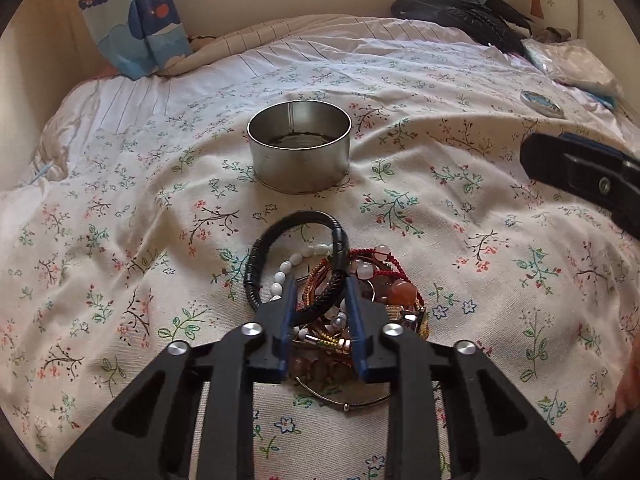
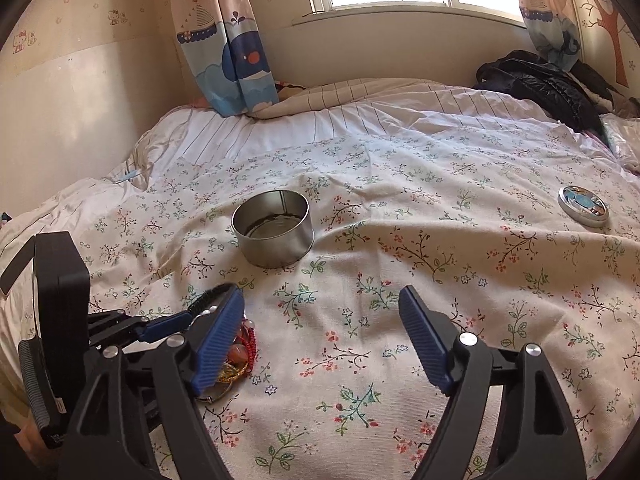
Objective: Organize jewelry
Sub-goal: 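Close the left tool on the black leather bracelet while the right tool reaches into the pile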
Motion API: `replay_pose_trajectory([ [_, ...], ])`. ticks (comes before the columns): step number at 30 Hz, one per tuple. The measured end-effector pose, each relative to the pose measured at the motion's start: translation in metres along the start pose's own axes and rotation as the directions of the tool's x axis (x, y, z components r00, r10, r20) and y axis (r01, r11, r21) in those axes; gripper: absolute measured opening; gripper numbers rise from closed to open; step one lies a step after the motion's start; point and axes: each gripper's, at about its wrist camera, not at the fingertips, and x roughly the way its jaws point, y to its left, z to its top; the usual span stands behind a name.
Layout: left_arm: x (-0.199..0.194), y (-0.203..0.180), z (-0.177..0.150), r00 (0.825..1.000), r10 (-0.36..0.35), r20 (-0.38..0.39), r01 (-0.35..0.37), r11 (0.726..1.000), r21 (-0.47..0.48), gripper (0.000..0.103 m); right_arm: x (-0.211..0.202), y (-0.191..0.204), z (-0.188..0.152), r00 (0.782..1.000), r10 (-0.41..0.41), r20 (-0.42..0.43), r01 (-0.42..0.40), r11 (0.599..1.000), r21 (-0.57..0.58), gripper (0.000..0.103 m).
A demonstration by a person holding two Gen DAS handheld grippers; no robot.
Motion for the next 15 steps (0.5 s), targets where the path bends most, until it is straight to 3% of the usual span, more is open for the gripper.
replay_pose_trajectory([
  [3,-0.007,0.017,0.002,0.999,-0.038,0.027,0.040,0.996,-0.083,0.000,0.005,0.001,-0.001,1.000,0.014,-0.024,-0.014,1.000,0.000,0.078],
  [8,-0.018,0.060,0.000,0.995,-0.071,0.076,0.089,0.956,-0.280,0.000,0.025,0.011,-0.006,0.990,0.074,-0.123,-0.079,0.996,-0.037,0.079],
  [10,-0.018,0.075,-0.003,0.993,-0.085,0.079,0.107,0.935,-0.340,0.000,0.044,0.027,-0.012,0.968,0.136,-0.212,-0.157,0.984,-0.083,0.079],
  [15,-0.012,0.091,-0.006,0.989,-0.125,0.076,0.145,0.903,-0.404,0.000,0.060,0.048,-0.018,0.951,0.183,-0.250,-0.227,0.961,-0.158,0.079],
])
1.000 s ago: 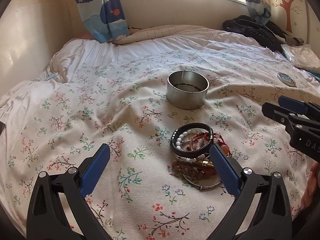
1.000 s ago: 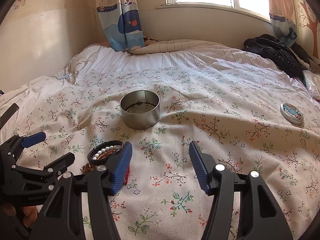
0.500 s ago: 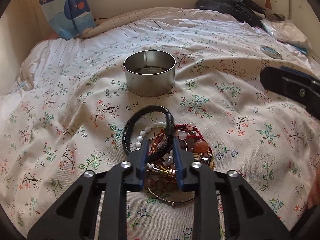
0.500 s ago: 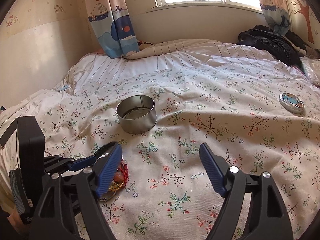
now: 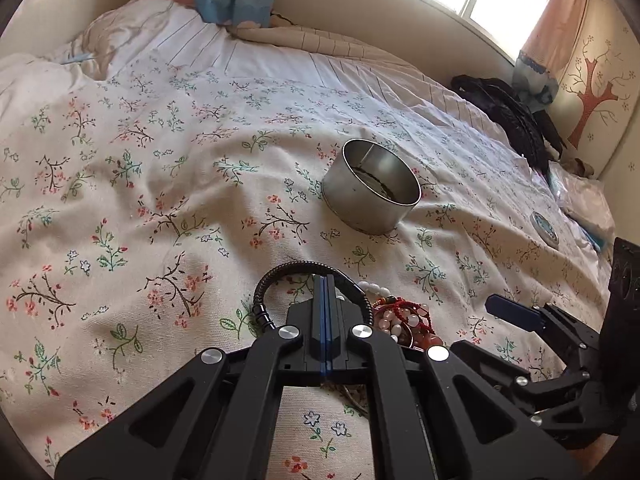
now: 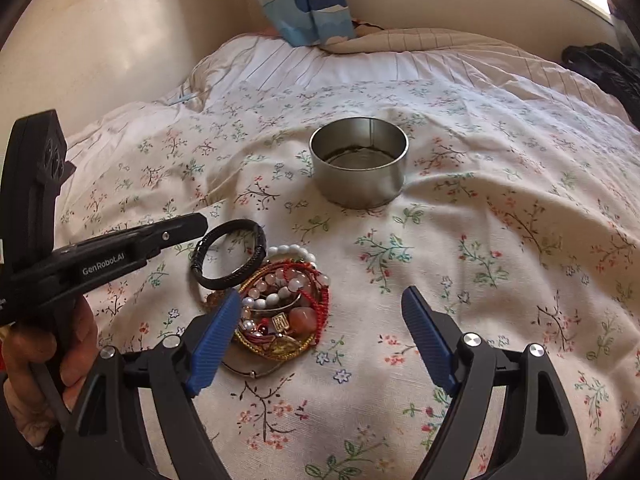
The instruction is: Organize jewelry
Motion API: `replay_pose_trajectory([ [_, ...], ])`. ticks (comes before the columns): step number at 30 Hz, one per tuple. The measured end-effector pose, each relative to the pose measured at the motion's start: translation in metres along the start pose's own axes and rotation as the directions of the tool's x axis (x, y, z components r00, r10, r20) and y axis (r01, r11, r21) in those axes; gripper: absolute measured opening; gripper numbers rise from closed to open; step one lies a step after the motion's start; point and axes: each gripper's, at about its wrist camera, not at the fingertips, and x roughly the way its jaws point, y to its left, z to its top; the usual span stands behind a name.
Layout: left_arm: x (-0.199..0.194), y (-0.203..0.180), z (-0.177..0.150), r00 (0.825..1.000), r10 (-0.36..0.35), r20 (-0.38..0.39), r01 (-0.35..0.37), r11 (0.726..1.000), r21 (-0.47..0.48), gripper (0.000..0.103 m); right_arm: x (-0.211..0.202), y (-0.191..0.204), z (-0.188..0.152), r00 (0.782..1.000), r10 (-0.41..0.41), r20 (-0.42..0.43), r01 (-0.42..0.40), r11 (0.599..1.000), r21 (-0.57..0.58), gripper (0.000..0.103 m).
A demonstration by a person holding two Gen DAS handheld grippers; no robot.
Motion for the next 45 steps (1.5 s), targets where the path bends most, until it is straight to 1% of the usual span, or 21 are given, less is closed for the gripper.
replay_pose_trajectory([
  [3,0.004,-0.001,-0.001,0.999,-0.028,-0.025,0.028,1.000,0.001,0.000,0.006,-0.003,0.001,0.999,0.044,-0.009,-0.044,0.999,0.022,0.077],
  [8,0.013,0.004,0.000,0.998,0.039,-0.048,-0.040,0.999,-0.007,0.001,0.021,-0.025,0.007,0.991,0.130,-0.024,-0.126,0.984,0.129,0.064],
  [9,0.016,0.005,0.000,0.997,0.052,-0.058,-0.052,0.999,-0.006,0.005,0.025,-0.027,0.008,0.988,0.148,-0.031,-0.143,0.980,0.141,0.059],
  [11,0.021,0.005,0.001,0.995,0.070,-0.067,-0.070,0.998,0.003,0.020,0.037,-0.029,0.011,0.981,0.183,-0.064,-0.172,0.974,0.145,0.053],
  [12,0.025,0.004,0.000,0.994,0.088,-0.071,-0.087,0.996,0.017,0.032,0.037,-0.029,0.011,0.981,0.183,-0.064,-0.172,0.974,0.145,0.046],
  [13,0.029,0.003,0.000,0.991,0.109,-0.081,-0.107,0.994,0.034,0.032,0.041,-0.028,0.011,0.979,0.186,-0.077,-0.174,0.975,0.139,0.035],
  [14,0.033,0.001,-0.001,0.988,0.122,-0.096,-0.118,0.992,0.052,0.031,0.044,-0.028,0.011,0.977,0.194,-0.089,-0.181,0.974,0.138,0.028],
  [15,0.037,-0.001,-0.002,0.984,0.136,-0.113,-0.129,0.989,0.071,0.008,0.046,-0.027,0.011,0.974,0.204,-0.094,-0.190,0.972,0.138,0.022],
  [16,0.041,-0.001,-0.004,0.981,0.144,-0.132,-0.134,0.987,0.086,0.000,0.044,-0.026,0.010,0.974,0.208,-0.091,-0.195,0.971,0.136,0.018],
  [18,0.036,-0.004,-0.003,0.983,0.154,-0.103,-0.144,0.984,0.101,0.000,0.039,-0.027,0.009,0.972,0.223,-0.067,-0.212,0.967,0.139,0.013],
  [27,0.000,-0.003,0.005,0.994,0.098,0.046,-0.101,0.993,0.059,0.000,0.002,-0.035,0.012,0.963,0.257,0.081,-0.268,0.948,0.171,0.013],
  [34,0.024,0.007,0.004,0.991,0.120,-0.057,-0.118,0.992,0.042,0.002,-0.003,-0.041,0.014,0.963,0.249,0.107,-0.265,0.946,0.185,0.013],
  [35,0.029,0.008,0.002,0.989,0.126,-0.074,-0.123,0.991,0.046,0.005,-0.002,-0.041,0.014,0.963,0.249,0.101,-0.264,0.947,0.184,0.013],
  [37,0.035,0.005,0.000,0.986,0.148,-0.083,-0.142,0.988,0.066,0.037,0.009,-0.042,0.012,0.970,0.240,0.047,-0.244,0.950,0.194,0.013],
  [38,0.038,0.003,-0.001,0.979,0.183,-0.084,-0.177,0.981,0.083,0.048,0.016,-0.041,0.010,0.978,0.209,0.012,-0.208,0.959,0.193,0.015],
  [39,0.041,0.000,-0.003,0.975,0.203,-0.087,-0.194,0.975,0.103,0.052,0.020,-0.042,0.009,0.983,0.181,-0.003,-0.177,0.966,0.186,0.029],
  [40,0.046,-0.002,-0.005,0.972,0.208,-0.107,-0.194,0.973,0.127,0.048,0.020,-0.042,0.009,0.983,0.181,-0.003,-0.177,0.966,0.186,0.052],
  [41,0.049,-0.004,-0.006,0.969,0.215,-0.119,-0.197,0.970,0.145,0.038,0.019,-0.044,0.009,0.990,0.141,0.005,-0.140,0.974,0.180,0.059],
  [42,0.050,-0.005,-0.007,0.967,0.219,-0.127,-0.199,0.968,0.152,0.014,0.019,-0.044,0.009,0.990,0.141,0.005,-0.140,0.974,0.180,0.059],
  [43,0.050,-0.005,-0.007,0.971,0.201,-0.131,-0.181,0.971,0.154,0.010,0.018,-0.045,0.009,0.990,0.140,0.010,-0.140,0.973,0.182,0.059],
  [45,0.046,-0.008,-0.008,0.973,0.202,-0.112,-0.181,0.969,0.169,0.009,0.022,-0.042,0.008,0.990,0.138,-0.010,-0.135,0.977,0.164,0.059],
])
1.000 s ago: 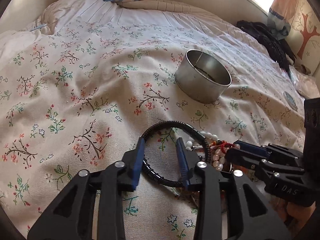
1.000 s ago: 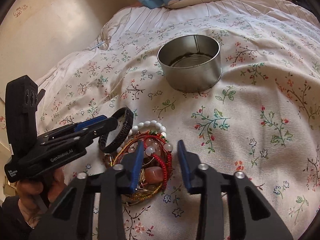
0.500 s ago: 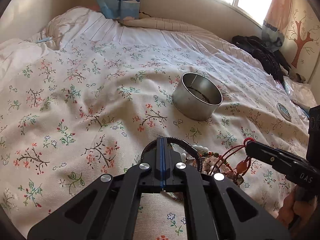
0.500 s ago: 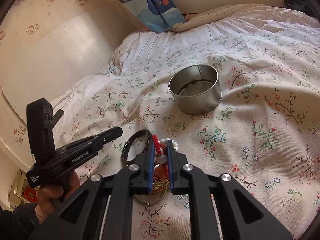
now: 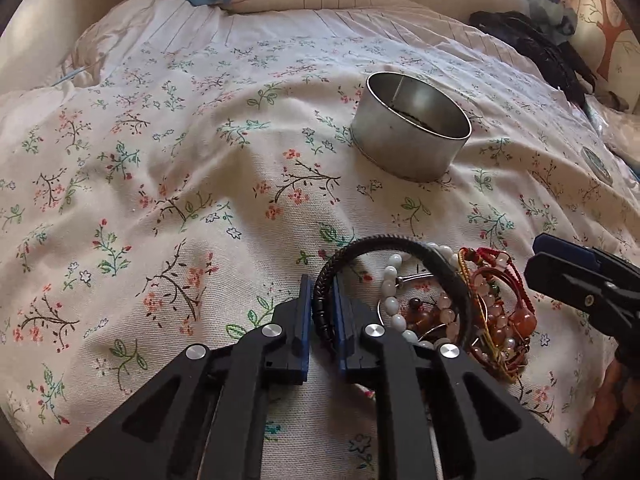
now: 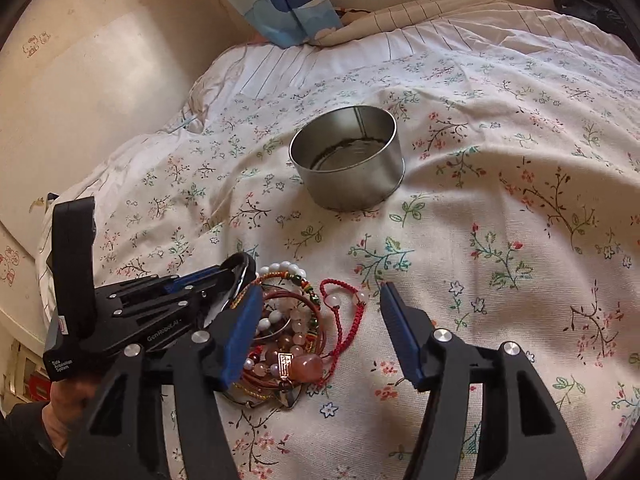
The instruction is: Organize jewelry
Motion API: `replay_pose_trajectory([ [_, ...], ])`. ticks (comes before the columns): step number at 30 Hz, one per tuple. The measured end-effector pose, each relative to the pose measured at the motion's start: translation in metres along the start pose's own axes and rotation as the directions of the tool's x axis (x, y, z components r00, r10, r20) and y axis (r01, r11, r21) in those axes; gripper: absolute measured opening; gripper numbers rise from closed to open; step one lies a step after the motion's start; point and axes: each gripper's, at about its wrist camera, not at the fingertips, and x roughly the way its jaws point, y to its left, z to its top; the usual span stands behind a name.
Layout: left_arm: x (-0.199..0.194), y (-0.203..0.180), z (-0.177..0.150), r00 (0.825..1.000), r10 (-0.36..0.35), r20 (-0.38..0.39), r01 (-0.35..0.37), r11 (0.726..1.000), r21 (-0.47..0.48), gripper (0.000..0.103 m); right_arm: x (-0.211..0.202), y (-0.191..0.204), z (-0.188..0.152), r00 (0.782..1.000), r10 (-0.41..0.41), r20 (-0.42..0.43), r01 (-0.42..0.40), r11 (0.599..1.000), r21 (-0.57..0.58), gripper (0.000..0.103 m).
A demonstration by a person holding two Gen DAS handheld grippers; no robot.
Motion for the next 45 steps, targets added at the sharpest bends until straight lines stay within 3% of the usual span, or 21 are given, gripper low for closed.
replay_pose_trajectory([
  [2,-0.007,0.001,0.001,1.000,0.003,0.028,-0.003,1.000,-0.005,0.009,0.008,0.007,-0.004,0.998,-0.040,-0.048,0.038,0.998,-0.047,0.056],
  [4,-0.014,0.005,0.002,0.998,-0.013,0.059,0.014,0.999,-0.029,0.008,0.012,0.009,-0.007,0.995,-0.071,-0.075,0.066,0.996,-0.066,0.020],
  [6,-0.021,0.011,0.003,0.996,-0.019,0.088,0.025,0.998,-0.057,0.008,0.006,0.005,-0.008,0.996,-0.061,-0.058,0.058,0.997,-0.048,0.007],
  [8,-0.028,0.019,0.004,0.992,-0.029,0.119,0.040,0.995,-0.089,0.008,-0.005,0.001,-0.008,0.999,-0.039,-0.021,0.038,0.999,-0.026,0.005],
  [13,-0.034,0.026,0.006,0.988,-0.043,0.147,0.061,0.991,-0.122,0.008,-0.031,-0.007,-0.006,0.997,-0.001,0.078,-0.002,0.999,0.037,0.005],
  [17,-0.034,0.023,0.005,0.989,-0.050,0.142,0.066,0.991,-0.113,0.008,-0.021,-0.022,-0.005,0.999,-0.012,0.037,0.008,0.994,0.113,0.005],
  [18,-0.034,0.023,0.005,0.988,-0.049,0.143,0.065,0.992,-0.112,0.008,-0.014,-0.024,-0.004,1.000,-0.021,0.012,0.019,0.992,0.124,0.011],
  [19,-0.034,0.023,0.005,0.989,-0.050,0.143,0.066,0.991,-0.113,0.008,-0.006,-0.024,-0.002,0.999,-0.039,-0.008,0.040,0.992,0.120,0.036],
  [20,-0.033,0.022,0.005,0.989,-0.051,0.141,0.067,0.991,-0.114,0.008,0.000,-0.021,0.000,0.998,-0.062,-0.022,0.064,0.993,0.099,0.048],
  [21,-0.033,0.022,0.005,0.989,-0.051,0.139,0.068,0.991,-0.114,0.008,0.006,-0.018,0.002,0.996,-0.084,-0.038,0.087,0.993,0.077,0.050],
  [23,-0.033,0.023,0.005,0.989,-0.053,0.140,0.069,0.991,-0.114,0.008,0.018,-0.013,0.003,0.988,-0.137,-0.071,0.139,0.990,0.027,0.049],
  [25,-0.032,0.022,0.005,0.989,-0.055,0.139,0.071,0.991,-0.112,0.008,0.026,-0.009,0.003,0.981,-0.170,-0.094,0.170,0.985,-0.011,0.036],
  [26,-0.032,0.022,0.005,0.989,-0.057,0.139,0.073,0.991,-0.111,0.008,0.025,-0.012,0.003,0.984,-0.151,-0.096,0.152,0.988,0.003,0.030],
  [27,-0.032,0.021,0.006,0.989,-0.058,0.139,0.074,0.991,-0.109,0.008,0.026,-0.016,0.002,0.987,-0.124,-0.099,0.127,0.992,0.022,0.015],
  [28,-0.032,0.021,0.006,0.988,-0.060,0.139,0.075,0.991,-0.108,0.008,0.025,-0.018,0.000,0.989,-0.111,-0.100,0.113,0.993,0.022,0.011],
  [32,-0.032,0.021,0.006,0.988,-0.060,0.142,0.076,0.991,-0.108,0.008,0.014,-0.009,0.001,0.996,-0.066,-0.055,0.066,0.998,0.000,0.011],
  [35,-0.035,0.023,0.006,0.986,-0.061,0.156,0.080,0.990,-0.116,0.008,-0.014,-0.014,0.004,0.998,0.008,0.060,-0.011,0.998,0.063,0.011],
  [41,-0.047,0.016,0.010,0.975,-0.067,0.210,0.088,0.992,-0.090,0.008,-0.061,-0.014,0.011,0.959,0.071,0.274,-0.099,0.991,0.090,0.011],
  [45,-0.049,0.004,0.019,0.972,-0.072,0.224,0.087,0.995,-0.056,0.008,-0.070,-0.006,0.026,0.936,0.087,0.340,-0.115,0.991,0.063,0.011],
])
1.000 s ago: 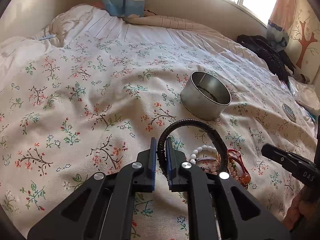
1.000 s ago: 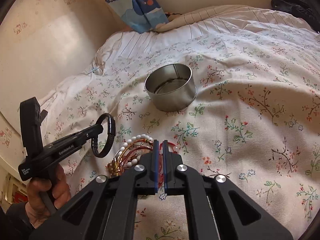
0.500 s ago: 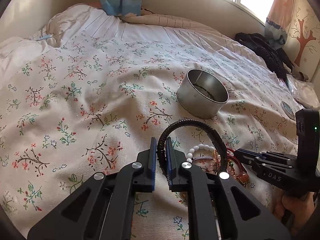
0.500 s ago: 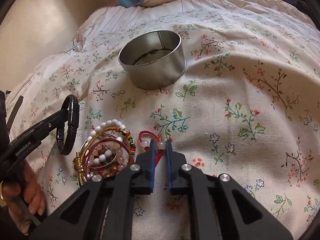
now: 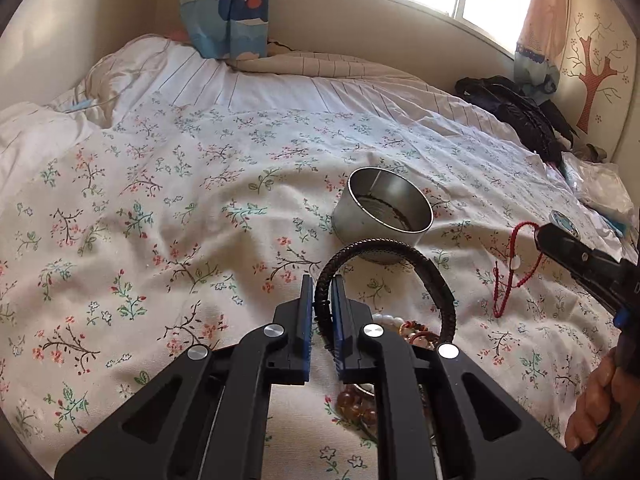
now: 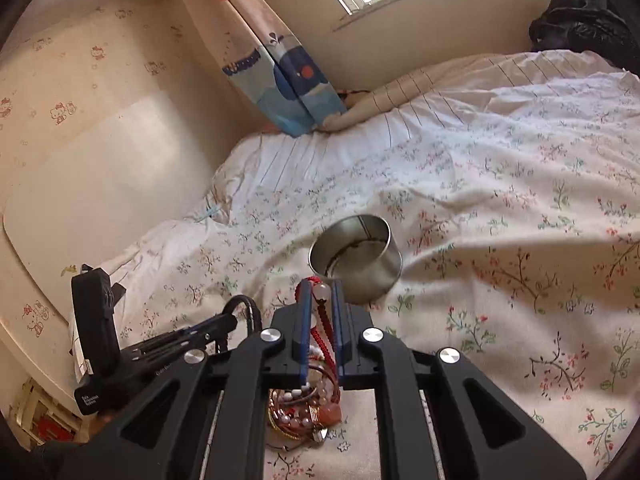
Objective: Organize jewelry
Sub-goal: 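Open the left tool over the tin dropping the black bracelet while the right tool drops the red bracelet in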
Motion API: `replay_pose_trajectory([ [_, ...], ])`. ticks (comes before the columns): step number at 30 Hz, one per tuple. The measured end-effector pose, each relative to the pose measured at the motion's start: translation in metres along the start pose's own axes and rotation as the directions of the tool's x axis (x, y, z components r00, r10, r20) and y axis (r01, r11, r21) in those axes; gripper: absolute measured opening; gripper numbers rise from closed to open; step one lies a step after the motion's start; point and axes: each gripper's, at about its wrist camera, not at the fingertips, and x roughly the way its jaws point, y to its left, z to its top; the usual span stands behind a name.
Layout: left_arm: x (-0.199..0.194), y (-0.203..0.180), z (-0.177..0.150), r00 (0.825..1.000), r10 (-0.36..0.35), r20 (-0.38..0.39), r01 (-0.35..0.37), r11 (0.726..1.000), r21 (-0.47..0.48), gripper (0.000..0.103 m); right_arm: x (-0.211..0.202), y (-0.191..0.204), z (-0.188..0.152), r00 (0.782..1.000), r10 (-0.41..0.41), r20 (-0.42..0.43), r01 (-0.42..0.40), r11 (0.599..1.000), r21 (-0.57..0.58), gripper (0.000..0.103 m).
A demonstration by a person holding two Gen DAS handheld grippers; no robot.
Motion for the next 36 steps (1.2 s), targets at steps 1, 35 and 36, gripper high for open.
replay_pose_trajectory([
  [1,0.001,-0.003,0.003,1.000,0.000,0.004,-0.001,1.000,0.009,0.008,0.001,0.001,0.003,1.000,0.003,0.006,-0.003,1.000,-0.005,0.011],
  [35,0.107,-0.031,0.074,1.000,0.010,-0.028,-0.010,1.000,0.004,0.015,0.127,-0.035,0.059,0.999,0.049,-0.021,-0.047,0.996,0.082,0.011],
  [36,0.105,-0.028,0.074,0.999,0.023,-0.023,-0.023,1.000,-0.004,0.017,0.130,-0.034,0.057,0.999,0.044,-0.031,-0.041,0.996,0.080,0.011],
])
